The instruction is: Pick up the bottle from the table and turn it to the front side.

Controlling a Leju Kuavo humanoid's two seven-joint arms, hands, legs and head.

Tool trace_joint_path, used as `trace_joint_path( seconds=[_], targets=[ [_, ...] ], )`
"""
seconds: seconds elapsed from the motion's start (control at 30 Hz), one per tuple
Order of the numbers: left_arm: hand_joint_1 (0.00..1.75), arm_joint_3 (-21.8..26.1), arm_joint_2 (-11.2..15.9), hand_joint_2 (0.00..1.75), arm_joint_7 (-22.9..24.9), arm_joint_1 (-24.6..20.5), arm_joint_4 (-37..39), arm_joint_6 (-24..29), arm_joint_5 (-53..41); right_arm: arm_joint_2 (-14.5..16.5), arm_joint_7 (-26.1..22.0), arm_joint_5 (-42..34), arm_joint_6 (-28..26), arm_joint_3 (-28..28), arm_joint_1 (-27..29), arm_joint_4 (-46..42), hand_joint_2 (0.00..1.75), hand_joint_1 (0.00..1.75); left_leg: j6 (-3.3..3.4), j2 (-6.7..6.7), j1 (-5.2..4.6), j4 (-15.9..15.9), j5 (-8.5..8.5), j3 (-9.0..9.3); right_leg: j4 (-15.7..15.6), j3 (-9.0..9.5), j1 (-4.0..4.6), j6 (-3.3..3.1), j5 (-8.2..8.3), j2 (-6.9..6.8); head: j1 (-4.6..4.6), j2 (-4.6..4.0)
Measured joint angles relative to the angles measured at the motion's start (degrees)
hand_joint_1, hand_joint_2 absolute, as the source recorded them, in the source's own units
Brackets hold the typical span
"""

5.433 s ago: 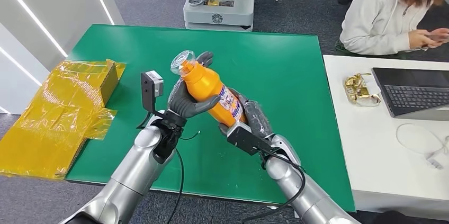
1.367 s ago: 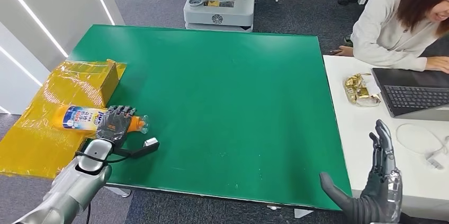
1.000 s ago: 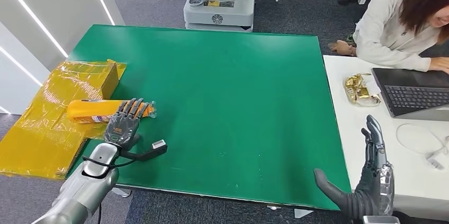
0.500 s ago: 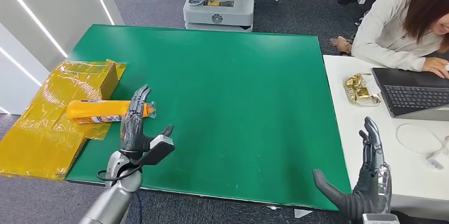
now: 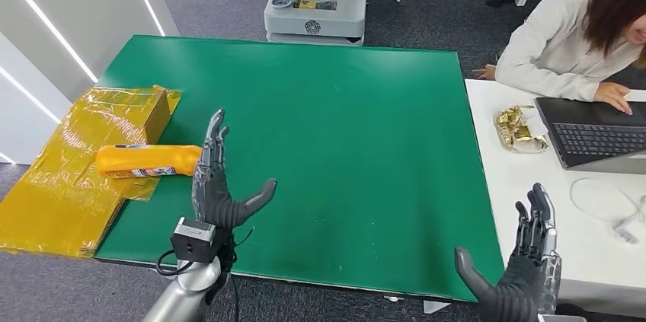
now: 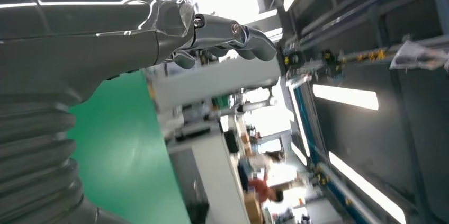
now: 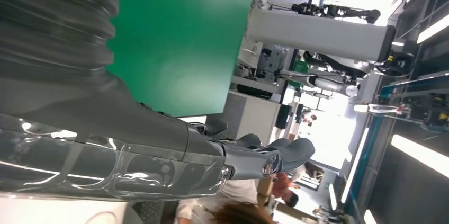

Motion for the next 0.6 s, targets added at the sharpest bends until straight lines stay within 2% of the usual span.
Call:
trace_joint_path(
  seconds=[0.23, 0.6],
  targets=[
    [0.0, -1.37, 0.02, 1.75, 2.2, 1.74, 0.16, -6.63, 9.37, 3.22, 0.14, -3.92, -2.66, 2.1, 1.91, 0.02, 1.75, 0.0, 0.0, 0.02, 0.01, -0.02, -0.03, 0.0, 0.0, -0.02, 0.01, 0.0, -0.01, 0.02, -0.01, 0.0],
    [0.0, -1.37, 0.02, 1.75, 4.54, 3.22, 0.26, -10.46, 11.4, 6.19, 0.94, -5.25, -1.39, 2.44, 2.47, 1.6, 1.75, 0.0, 0.0, 0.01, 0.0, -0.02, -0.03, -0.01, 0.0, -0.01, 0.0, 0.0, -0.01, 0.02, 0.0, 0.0]
  ],
)
